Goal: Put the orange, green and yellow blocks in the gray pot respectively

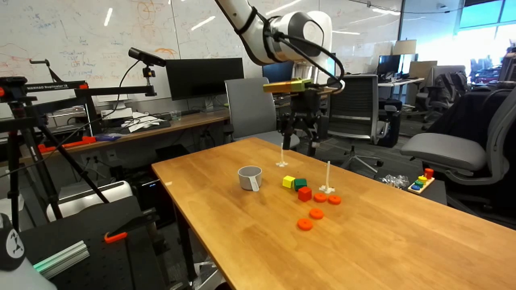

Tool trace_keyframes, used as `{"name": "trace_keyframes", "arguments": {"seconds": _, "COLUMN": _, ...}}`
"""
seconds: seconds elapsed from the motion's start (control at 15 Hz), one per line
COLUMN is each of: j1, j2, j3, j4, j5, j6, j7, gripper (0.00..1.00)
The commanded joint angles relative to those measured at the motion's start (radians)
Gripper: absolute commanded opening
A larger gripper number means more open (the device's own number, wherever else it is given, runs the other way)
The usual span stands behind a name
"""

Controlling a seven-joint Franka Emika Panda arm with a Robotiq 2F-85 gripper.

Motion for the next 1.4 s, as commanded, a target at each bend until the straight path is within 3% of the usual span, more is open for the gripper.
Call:
{"name": "trace_keyframes", "arguments": {"seconds": 0.0, "j1": 0.017, "j2": 0.133, "j3": -0.010, "j4": 0.145, "j5": 0.009, "j6": -0.060, "j7": 0.015, "gripper": 1.00}}
{"name": "trace_keyframes", "arguments": {"seconds": 0.73, "j1": 0.042, "j2": 0.423, "j3": -0.023, "j4": 0.464, "j5": 0.009, "j6": -0.171, "j7": 0.049, "gripper": 1.00}}
{"name": "trace_keyframes", "arguments": {"seconds": 1.33, "j1": 0.056, "j2": 0.574, "j3": -0.019, "j4": 0.678, "j5": 0.018, "j6": -0.267, "j7": 0.038, "gripper": 1.00}}
